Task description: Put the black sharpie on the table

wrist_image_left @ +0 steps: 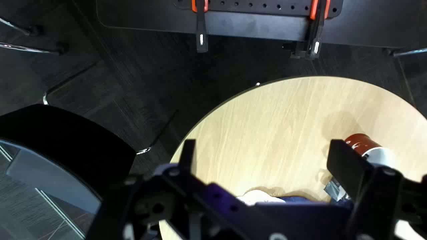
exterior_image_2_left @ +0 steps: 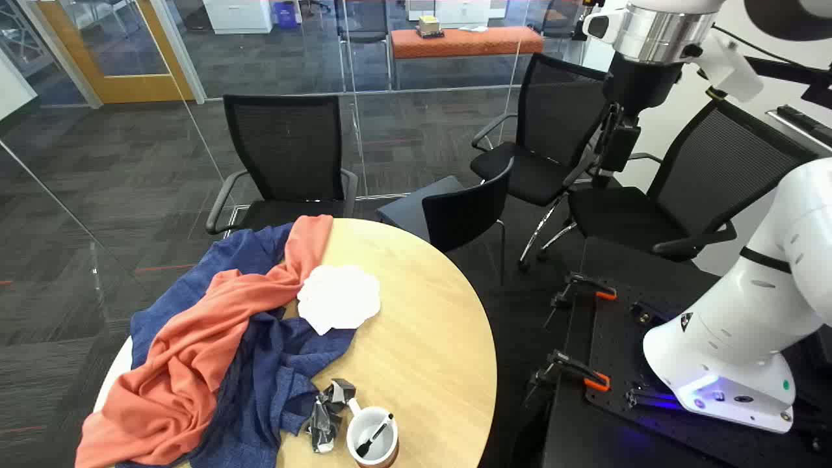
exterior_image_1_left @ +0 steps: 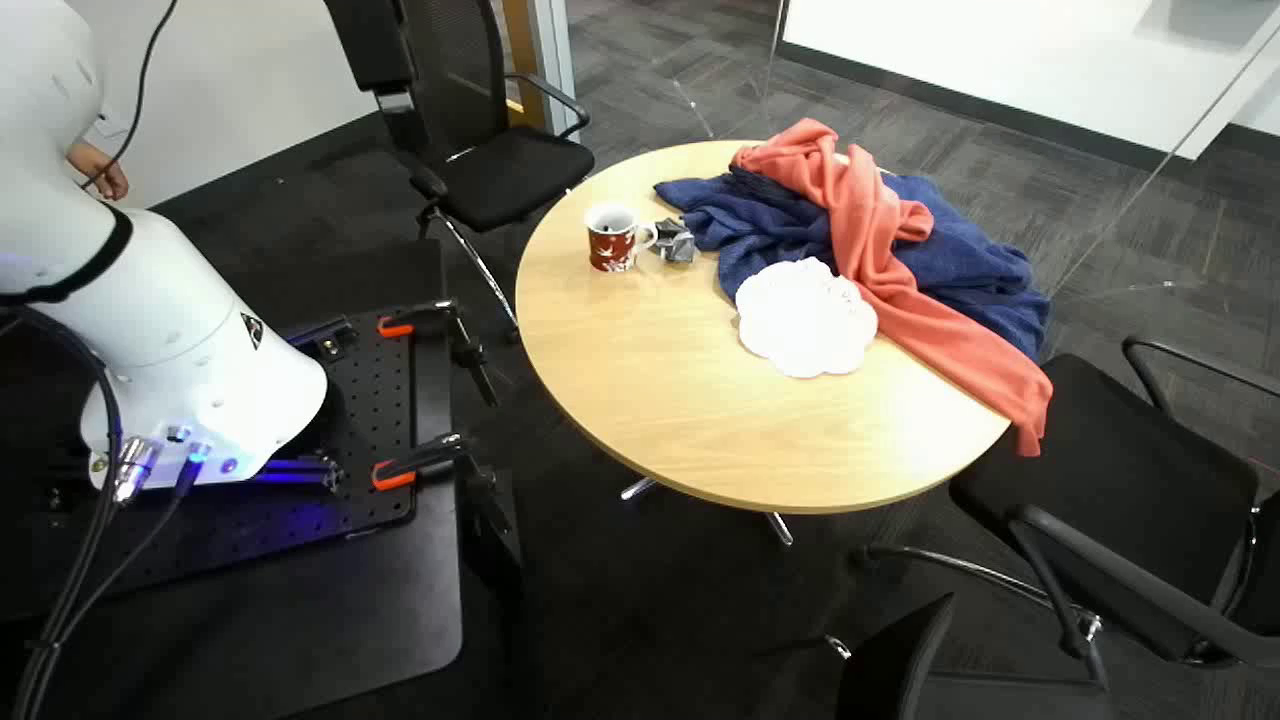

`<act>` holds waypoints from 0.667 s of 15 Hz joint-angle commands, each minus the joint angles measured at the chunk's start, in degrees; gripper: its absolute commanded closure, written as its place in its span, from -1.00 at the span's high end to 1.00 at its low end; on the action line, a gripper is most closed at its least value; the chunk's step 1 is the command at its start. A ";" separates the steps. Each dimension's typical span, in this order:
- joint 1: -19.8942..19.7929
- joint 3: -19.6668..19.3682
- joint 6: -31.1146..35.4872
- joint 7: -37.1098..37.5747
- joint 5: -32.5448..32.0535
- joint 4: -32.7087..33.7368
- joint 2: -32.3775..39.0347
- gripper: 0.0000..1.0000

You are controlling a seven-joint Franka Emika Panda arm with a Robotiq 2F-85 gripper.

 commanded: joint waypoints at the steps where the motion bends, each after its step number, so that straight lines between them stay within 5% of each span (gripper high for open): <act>1: 0.05 -0.01 -0.12 0.04 0.00 0.11 0.03 1.00; 10: 2.17 1.11 3.00 0.07 1.10 0.86 2.65 1.00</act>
